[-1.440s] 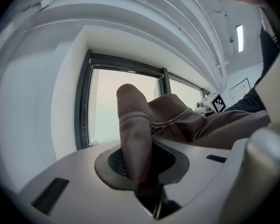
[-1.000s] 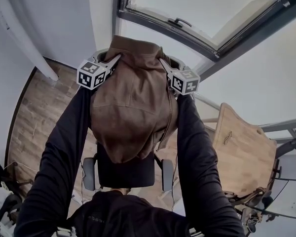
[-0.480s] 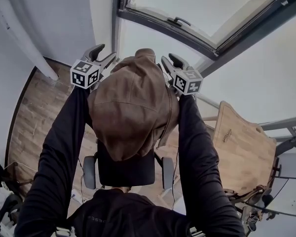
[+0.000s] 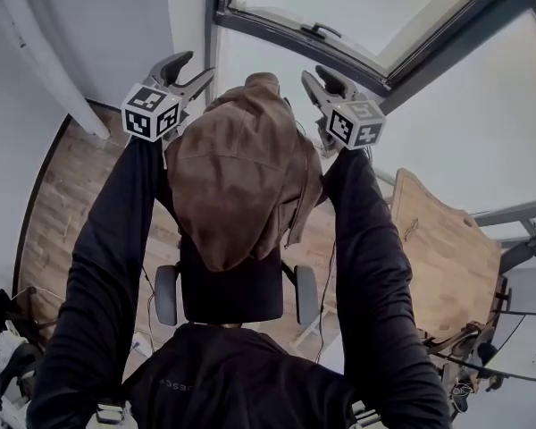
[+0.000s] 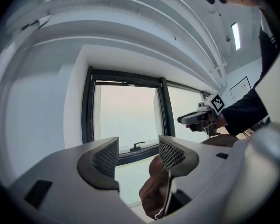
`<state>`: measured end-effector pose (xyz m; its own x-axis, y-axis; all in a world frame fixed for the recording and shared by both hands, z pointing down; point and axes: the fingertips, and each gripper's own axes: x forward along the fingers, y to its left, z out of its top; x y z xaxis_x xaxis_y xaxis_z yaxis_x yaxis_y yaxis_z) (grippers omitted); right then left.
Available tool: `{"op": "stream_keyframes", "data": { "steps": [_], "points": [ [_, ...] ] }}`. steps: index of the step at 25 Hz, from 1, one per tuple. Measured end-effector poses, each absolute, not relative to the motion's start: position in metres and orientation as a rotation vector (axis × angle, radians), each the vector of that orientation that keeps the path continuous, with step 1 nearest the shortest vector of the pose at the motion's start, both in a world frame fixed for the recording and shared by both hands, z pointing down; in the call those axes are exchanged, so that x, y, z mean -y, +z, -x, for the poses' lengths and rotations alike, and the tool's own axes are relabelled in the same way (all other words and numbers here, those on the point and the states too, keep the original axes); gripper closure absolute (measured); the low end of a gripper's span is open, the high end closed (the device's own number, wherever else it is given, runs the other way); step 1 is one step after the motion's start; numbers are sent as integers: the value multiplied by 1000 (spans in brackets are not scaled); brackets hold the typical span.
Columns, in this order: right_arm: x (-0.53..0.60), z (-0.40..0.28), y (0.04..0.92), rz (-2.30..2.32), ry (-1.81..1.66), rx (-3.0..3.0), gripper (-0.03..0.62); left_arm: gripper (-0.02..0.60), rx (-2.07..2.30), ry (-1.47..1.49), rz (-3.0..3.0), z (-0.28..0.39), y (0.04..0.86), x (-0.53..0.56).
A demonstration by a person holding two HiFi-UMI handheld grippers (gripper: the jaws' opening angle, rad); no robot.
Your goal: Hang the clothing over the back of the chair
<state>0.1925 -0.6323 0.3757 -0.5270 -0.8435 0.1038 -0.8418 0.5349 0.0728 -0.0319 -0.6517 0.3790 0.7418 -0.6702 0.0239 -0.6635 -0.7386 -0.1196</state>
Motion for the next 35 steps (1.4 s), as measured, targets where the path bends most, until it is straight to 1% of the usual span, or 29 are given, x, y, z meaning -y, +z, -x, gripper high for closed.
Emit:
{"op": "stream_keyframes", "data": {
  "steps": [9,13,16,20,24,30,33,35],
  "points": [
    [561,-169,308,-1401,-131,2715,437,318,-1045,-28,2765,26,303,575],
    [516,-158,288,-1358,-153,2754,433,319,-1025,9,2753,26,282,527],
    [474,-147,282,-1299,-152,2799,430,335,-1003,44,2759,26,274,486],
    [416,-136,284,-1234,-163,2844,430,351,-970,45,2759,20,276,432],
    [363,-132,294,-1216,-163,2878,436,367,-946,7,2780,11,296,380],
    [290,-120,312,-1180,-200,2908,471,414,-939,56,2840,5,312,304],
    [255,-117,328,-1180,-172,2921,499,440,-916,50,2868,-2,327,266],
    [232,-114,340,-1172,-153,2927,507,446,-894,48,2893,-6,337,241]
  ]
}}
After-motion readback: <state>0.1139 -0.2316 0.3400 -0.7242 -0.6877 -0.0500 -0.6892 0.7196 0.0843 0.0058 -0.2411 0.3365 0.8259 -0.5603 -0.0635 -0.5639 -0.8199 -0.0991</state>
